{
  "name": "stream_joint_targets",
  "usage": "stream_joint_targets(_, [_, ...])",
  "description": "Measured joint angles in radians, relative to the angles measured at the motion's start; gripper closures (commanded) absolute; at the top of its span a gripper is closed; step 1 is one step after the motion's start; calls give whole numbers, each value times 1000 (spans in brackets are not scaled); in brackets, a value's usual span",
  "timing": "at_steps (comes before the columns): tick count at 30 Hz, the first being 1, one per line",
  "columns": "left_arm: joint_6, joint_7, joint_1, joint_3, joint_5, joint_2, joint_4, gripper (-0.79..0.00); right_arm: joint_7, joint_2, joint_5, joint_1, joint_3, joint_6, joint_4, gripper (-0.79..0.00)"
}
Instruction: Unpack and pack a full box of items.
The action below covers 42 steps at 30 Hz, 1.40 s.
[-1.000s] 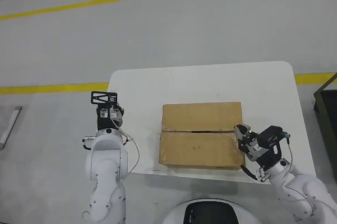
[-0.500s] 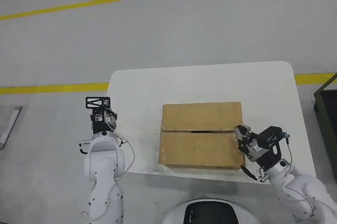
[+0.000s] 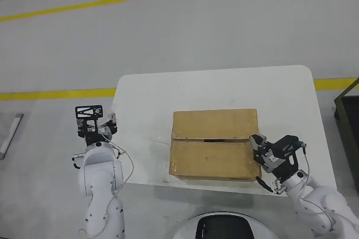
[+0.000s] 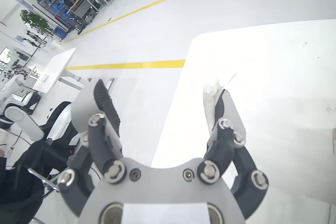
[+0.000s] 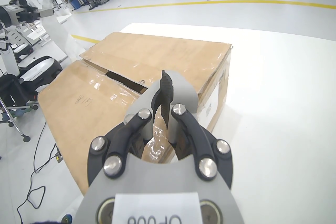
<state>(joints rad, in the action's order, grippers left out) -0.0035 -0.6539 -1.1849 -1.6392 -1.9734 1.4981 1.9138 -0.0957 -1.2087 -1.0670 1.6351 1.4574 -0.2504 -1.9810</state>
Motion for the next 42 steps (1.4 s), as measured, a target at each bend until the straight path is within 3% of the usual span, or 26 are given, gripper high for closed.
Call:
stream_joint_targets(13, [7,9,29,-46,0,-11,-6,-785,1,1,7,6,9,5,2,0])
stream_joint_targets(19, [-32,11,23,-14,20,-13,30,-785,18,1,32,17,32,10,-24,0])
stream_joint_targets(24, [-113,-12,-10,81,86,-9,96,-785,36,4,61,56,87,15,-67,0])
stream_joint_targets(33, [-238,-84,-58,331,236,4,185,-785,64,11,76,153,233,15,-97,0])
stream_joint_targets(37, [-266,-111,-62,450,315,12,168,-785,77,12,94,190,279,15,-89,0])
stream_joint_targets(42, [-268,-107,-41,565,277,18,112,-785,91,11,99,221,296,5,-84,0])
